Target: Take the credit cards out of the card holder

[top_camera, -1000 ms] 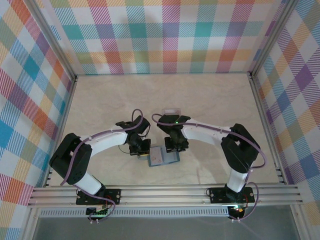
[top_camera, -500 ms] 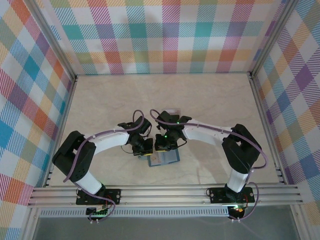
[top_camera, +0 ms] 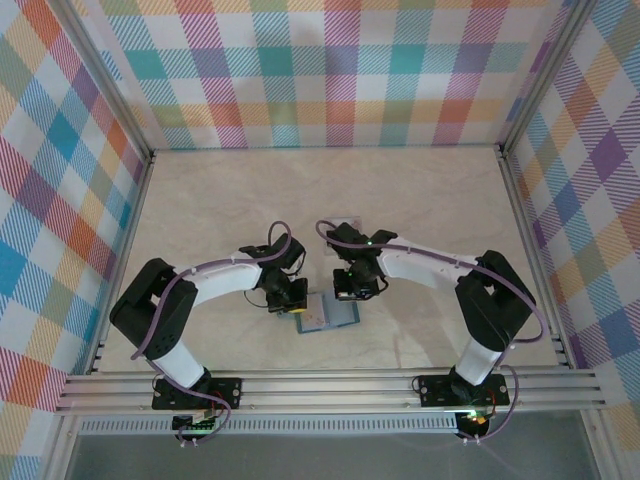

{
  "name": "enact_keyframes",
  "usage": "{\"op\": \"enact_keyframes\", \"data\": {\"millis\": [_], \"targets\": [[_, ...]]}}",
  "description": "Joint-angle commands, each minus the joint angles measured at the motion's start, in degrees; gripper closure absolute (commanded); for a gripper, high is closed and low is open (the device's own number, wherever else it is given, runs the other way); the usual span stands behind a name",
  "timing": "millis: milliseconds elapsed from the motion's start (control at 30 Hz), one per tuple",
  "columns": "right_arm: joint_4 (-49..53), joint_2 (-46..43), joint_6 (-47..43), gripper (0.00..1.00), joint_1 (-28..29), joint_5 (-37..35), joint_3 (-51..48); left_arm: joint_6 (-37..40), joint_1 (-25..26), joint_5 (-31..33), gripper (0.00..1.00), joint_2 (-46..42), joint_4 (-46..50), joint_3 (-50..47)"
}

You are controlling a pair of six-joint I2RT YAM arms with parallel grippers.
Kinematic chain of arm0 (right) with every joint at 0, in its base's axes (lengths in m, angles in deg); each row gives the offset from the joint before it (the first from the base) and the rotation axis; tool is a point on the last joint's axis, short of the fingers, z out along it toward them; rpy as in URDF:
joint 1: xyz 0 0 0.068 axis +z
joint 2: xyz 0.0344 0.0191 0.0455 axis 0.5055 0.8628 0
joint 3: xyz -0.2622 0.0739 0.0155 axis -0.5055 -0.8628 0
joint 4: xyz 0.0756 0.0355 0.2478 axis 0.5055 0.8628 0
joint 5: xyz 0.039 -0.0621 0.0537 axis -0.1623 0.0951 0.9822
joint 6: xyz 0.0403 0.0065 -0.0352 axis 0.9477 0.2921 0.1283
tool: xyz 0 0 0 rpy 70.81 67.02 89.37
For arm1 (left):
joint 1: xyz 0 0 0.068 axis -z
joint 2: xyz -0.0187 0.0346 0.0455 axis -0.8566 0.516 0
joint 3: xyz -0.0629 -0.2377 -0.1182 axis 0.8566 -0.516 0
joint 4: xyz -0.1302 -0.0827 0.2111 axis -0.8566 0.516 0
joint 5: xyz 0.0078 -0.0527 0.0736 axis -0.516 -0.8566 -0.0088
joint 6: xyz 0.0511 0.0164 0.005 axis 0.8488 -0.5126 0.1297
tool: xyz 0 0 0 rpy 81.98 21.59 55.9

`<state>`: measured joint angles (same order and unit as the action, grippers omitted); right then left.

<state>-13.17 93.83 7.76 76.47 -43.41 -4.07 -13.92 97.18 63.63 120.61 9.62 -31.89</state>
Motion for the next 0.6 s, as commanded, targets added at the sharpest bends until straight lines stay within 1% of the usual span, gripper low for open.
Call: {"op": "enact_keyframes", "data": {"millis": [0, 267, 367, 433, 533, 567], "targets": [[1.2, -0.3, -3.0, 0.96, -1.1, -3.5, -2.1, 1.3, 0.8, 3.3, 0.98, 3.0, 2.5, -0.6], [-3.4, 4.2, -5.0, 0.98, -1.2, -5.5, -5.9, 2.2, 0.8, 3.8, 0.98, 4.0, 3.3, -0.6], [-2.6, 4.6, -5.0, 0.99, -1.2, -8.1, -6.5, 2.5, 0.8, 3.9, 0.98, 4.2, 3.4, -0.6], [-2.1, 4.4, -5.3, 0.95, -1.2, -8.5, -6.5, 2.6, 0.8, 3.7, 0.99, 4.0, 3.4, -0.5], [-2.7, 2.9, -5.1, 0.85, -1.1, -5.9, -6.6, 2.6, 0.8, 3.2, 0.98, 3.7, 3.4, -0.1], [-2.9, 1.9, -4.8, 0.80, -1.1, -5.0, -6.6, 2.7, 0.7, 3.0, 0.98, 3.4, 3.4, 0.1]]}}
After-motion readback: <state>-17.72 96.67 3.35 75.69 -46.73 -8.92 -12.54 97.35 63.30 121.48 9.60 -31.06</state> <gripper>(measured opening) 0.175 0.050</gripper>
